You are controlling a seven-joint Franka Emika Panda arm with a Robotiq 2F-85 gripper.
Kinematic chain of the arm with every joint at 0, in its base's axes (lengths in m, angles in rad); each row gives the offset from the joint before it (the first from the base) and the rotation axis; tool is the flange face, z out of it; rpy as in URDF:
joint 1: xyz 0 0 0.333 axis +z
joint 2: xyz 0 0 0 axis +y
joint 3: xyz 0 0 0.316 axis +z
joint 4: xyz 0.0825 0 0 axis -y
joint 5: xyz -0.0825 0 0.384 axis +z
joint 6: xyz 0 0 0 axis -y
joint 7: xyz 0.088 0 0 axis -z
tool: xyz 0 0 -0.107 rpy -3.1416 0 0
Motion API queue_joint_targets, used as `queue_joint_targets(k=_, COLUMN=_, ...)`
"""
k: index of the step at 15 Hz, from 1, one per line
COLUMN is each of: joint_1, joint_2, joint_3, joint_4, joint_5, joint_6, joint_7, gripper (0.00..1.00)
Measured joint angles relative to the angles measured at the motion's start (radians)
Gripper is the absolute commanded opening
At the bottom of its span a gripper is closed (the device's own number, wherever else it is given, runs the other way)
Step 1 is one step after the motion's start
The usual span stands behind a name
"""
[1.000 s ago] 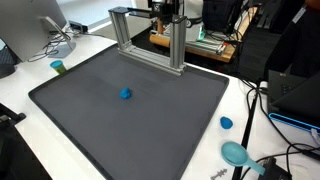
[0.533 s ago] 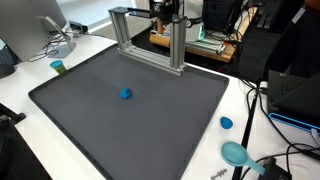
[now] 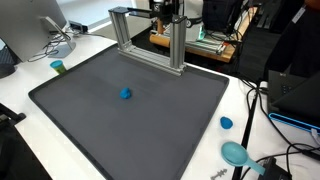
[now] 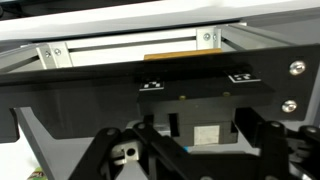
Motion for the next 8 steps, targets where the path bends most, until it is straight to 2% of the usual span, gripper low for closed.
queue_joint_targets(k=8, joint_1=0.000, joint_2=-0.026, joint_3=0.001, joint_4=-0.016, joint_5=-0.001, joint_6=0.000, joint_7=-0.009, gripper=0.73)
